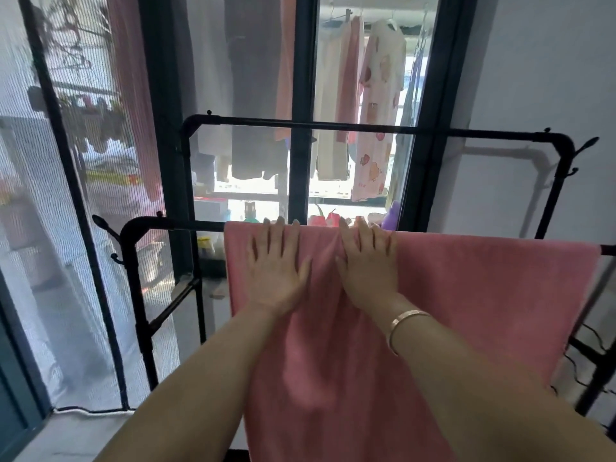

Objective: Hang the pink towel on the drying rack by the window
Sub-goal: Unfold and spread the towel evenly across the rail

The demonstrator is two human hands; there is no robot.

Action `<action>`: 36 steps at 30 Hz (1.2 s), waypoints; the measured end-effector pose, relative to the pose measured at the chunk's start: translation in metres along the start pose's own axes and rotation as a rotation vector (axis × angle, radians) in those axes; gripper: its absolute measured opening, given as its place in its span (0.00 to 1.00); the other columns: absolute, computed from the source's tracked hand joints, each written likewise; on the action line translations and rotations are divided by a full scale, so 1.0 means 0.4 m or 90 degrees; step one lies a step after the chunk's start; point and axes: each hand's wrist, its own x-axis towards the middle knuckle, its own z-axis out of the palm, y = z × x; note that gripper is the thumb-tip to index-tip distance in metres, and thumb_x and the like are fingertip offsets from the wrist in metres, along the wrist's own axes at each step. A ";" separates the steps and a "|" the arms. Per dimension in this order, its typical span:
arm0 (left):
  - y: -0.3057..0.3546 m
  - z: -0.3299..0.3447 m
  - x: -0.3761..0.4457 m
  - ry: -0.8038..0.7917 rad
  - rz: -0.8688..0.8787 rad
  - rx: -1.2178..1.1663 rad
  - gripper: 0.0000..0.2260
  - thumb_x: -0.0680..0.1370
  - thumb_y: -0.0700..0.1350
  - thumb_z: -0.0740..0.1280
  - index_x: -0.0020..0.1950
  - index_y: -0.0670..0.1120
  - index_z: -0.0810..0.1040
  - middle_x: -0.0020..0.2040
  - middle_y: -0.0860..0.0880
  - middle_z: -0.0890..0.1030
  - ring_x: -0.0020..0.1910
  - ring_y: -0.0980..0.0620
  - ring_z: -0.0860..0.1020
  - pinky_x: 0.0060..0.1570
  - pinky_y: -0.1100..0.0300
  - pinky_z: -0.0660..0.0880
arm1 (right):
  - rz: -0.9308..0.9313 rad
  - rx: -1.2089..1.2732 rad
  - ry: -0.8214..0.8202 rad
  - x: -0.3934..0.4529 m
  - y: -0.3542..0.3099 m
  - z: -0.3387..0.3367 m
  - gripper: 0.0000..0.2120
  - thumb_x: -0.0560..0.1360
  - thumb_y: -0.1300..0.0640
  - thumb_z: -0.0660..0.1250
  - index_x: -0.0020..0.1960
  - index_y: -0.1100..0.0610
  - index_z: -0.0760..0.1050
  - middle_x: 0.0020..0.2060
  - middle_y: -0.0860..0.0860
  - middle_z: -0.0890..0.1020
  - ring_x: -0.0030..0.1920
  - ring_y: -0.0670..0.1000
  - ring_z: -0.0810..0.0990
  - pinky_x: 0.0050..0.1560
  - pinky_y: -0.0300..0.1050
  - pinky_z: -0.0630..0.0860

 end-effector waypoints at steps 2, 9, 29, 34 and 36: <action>-0.023 -0.007 0.010 0.003 0.005 0.011 0.27 0.79 0.59 0.53 0.76 0.52 0.58 0.76 0.46 0.62 0.76 0.45 0.54 0.71 0.42 0.50 | 0.003 0.009 -0.003 0.000 -0.014 0.008 0.31 0.76 0.47 0.60 0.76 0.47 0.53 0.74 0.57 0.63 0.72 0.62 0.61 0.70 0.62 0.58; -0.100 -0.044 0.062 -0.033 -0.040 0.056 0.23 0.79 0.62 0.48 0.68 0.53 0.66 0.67 0.47 0.71 0.68 0.44 0.64 0.68 0.39 0.56 | 0.004 0.012 -0.005 0.000 -0.057 0.015 0.29 0.77 0.45 0.56 0.76 0.43 0.52 0.74 0.56 0.61 0.74 0.61 0.56 0.71 0.65 0.53; -0.214 -0.081 0.148 0.020 -0.007 0.035 0.24 0.79 0.60 0.48 0.27 0.52 0.66 0.26 0.56 0.67 0.35 0.50 0.69 0.65 0.46 0.62 | 0.017 -0.010 -0.001 -0.011 -0.071 0.005 0.34 0.76 0.40 0.58 0.76 0.42 0.45 0.76 0.57 0.56 0.75 0.58 0.56 0.66 0.68 0.57; -0.230 -0.088 0.154 -0.001 0.005 0.032 0.25 0.79 0.61 0.46 0.25 0.52 0.64 0.25 0.56 0.68 0.34 0.50 0.70 0.66 0.45 0.62 | 0.014 -0.002 -0.017 -0.014 -0.085 0.009 0.33 0.76 0.41 0.57 0.76 0.43 0.46 0.76 0.56 0.58 0.75 0.60 0.54 0.68 0.69 0.55; -0.227 -0.092 0.152 -0.027 -0.002 0.029 0.24 0.79 0.60 0.46 0.28 0.52 0.66 0.29 0.55 0.71 0.39 0.47 0.74 0.68 0.44 0.60 | 0.015 -0.002 -0.020 -0.013 -0.093 0.009 0.33 0.76 0.40 0.57 0.76 0.43 0.46 0.76 0.55 0.57 0.74 0.62 0.53 0.68 0.69 0.55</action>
